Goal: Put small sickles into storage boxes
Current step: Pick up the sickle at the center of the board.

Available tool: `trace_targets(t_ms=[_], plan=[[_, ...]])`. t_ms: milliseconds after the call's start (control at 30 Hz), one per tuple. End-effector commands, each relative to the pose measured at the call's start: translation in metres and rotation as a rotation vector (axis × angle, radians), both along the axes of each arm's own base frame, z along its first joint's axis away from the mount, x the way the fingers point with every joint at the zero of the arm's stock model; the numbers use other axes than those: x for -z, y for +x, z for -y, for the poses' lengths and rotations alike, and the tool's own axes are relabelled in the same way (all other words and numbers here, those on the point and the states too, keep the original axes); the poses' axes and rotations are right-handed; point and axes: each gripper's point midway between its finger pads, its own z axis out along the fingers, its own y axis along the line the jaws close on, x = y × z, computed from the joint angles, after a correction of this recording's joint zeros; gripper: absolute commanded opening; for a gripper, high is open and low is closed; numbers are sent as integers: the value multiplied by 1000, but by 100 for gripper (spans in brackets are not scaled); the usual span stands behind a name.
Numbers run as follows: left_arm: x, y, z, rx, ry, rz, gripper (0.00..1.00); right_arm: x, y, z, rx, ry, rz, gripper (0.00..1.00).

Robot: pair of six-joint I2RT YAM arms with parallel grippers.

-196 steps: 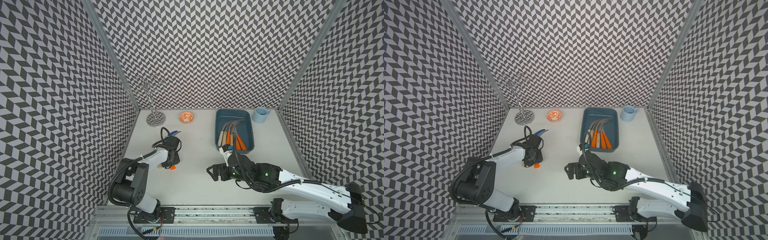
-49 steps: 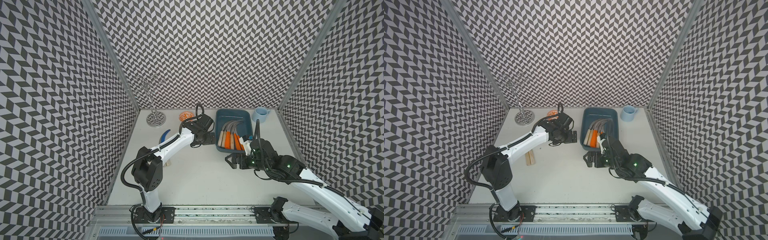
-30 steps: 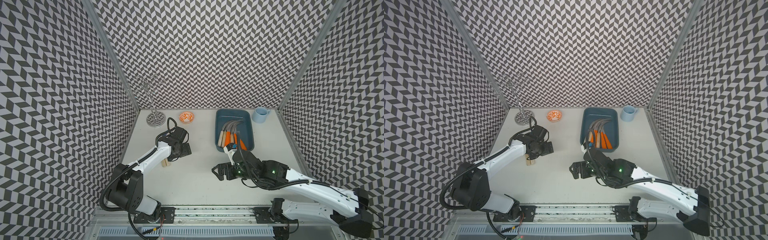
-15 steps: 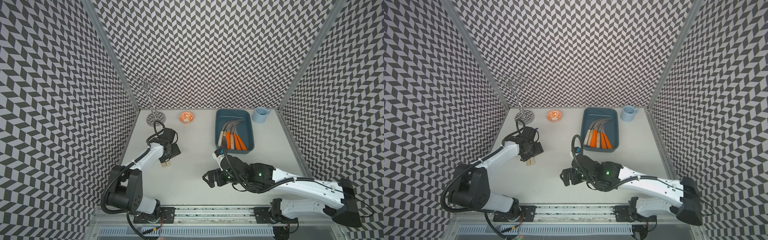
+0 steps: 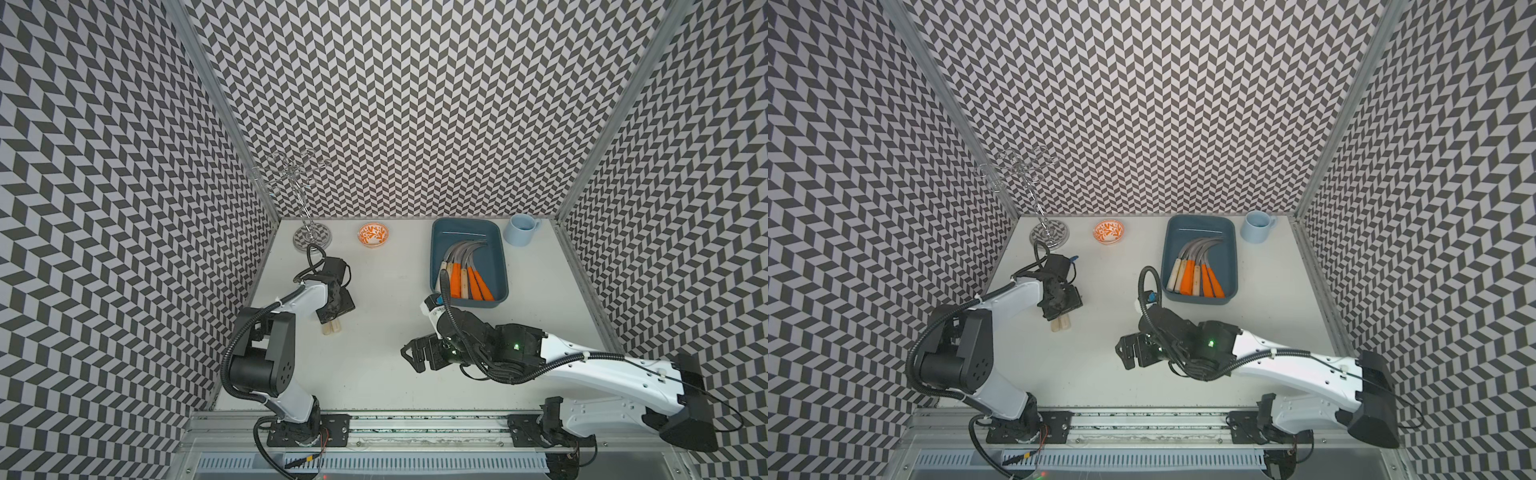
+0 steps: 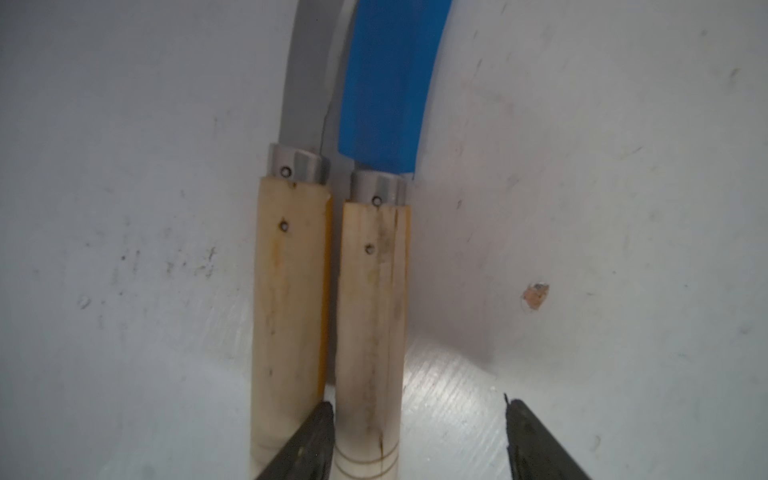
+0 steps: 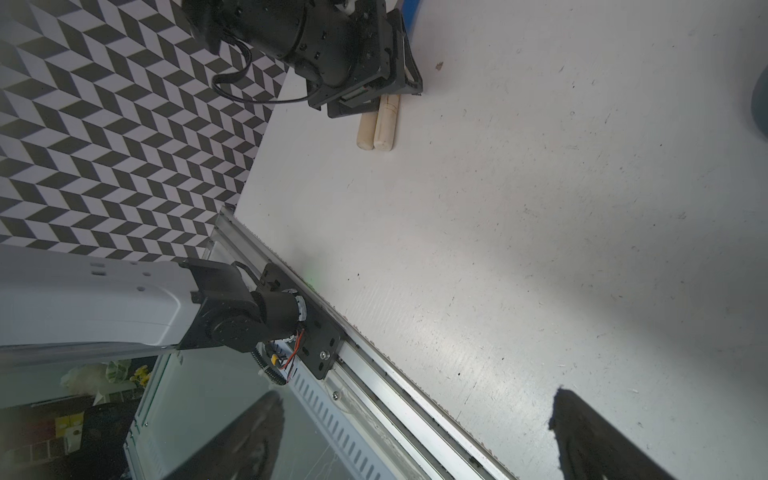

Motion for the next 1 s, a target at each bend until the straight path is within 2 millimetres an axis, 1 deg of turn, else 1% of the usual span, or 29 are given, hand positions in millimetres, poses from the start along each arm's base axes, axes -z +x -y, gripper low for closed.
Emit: trace_targets(t_ms=[0,133,200,267,333,400,467,533,567,600,633,733,967], plan=[[9,1,-6,10,31,2,59,-15,7,-5,17,26,47,99],[18,-1,-7,22,43,-13,50,-18,12,-5,34,32,71,100],[21,-2,-7,30,51,-20,43,-19,14,-6,39,38,78,100],[23,-2,-7,39,55,-25,39,-20,15,-6,44,37,84,99],[23,-2,-7,49,64,-24,31,-20,17,-7,48,34,86,100],[23,-2,-6,56,65,-25,29,-20,19,-9,50,31,92,99],[23,-1,-4,69,64,-22,20,-22,21,-11,51,29,98,100],[21,-1,-2,81,66,-20,19,-24,23,-12,54,29,102,99],[20,1,-1,84,68,-18,15,-25,25,-13,57,29,103,99],[19,2,0,91,66,-13,7,-25,26,-13,61,31,103,100],[17,4,1,96,66,-10,4,-25,27,-13,63,31,103,100],[13,7,3,108,68,-7,0,-24,31,-11,77,34,95,100],[2,14,9,140,79,-1,0,-20,44,1,124,33,81,100]])
